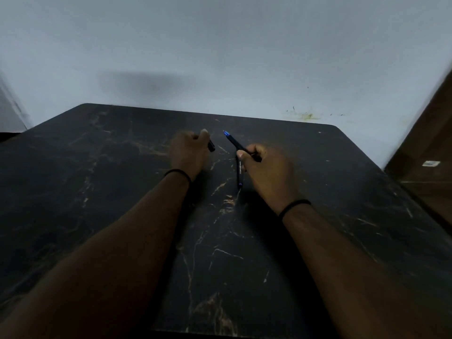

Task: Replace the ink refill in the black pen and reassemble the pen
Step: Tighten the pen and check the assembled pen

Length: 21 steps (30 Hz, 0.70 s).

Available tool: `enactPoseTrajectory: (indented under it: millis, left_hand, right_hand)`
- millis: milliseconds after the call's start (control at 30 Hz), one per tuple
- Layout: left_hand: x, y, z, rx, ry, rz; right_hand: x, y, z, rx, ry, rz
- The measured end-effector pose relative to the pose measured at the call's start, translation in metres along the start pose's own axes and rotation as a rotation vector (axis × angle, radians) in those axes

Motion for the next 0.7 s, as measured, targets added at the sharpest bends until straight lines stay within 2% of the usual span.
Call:
enactPoseTrajectory:
  millis: [100, 167, 700]
  left_hand:
    - [-0.008, 0.002, 0.001, 0.029, -0.114, -0.388]
    - [-0.014, 0.004, 0.002, 0.017, -0.170, -0.481]
    - [0.001, 0.030, -0.014, -0.278, -0.166, -0.610]
  right_hand:
    - [-0.001, 0.004, 0.000, -0.025, -0.021, 0.012]
    - [-0.001, 0.007, 0.000, -0.047, -0.028, 0.010]
    - [-0.002, 0.006, 0.000, -0.067, -0.050, -0.001]
Point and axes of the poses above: each hand's wrist, its own z-axis towards the middle knuckle, its own y-axis out of the palm, x = y × z, the point moved 9 cm from there along z, towards the middle knuckle, and after that the axes turned 4 degrees about -z, right-handed, at the moved point
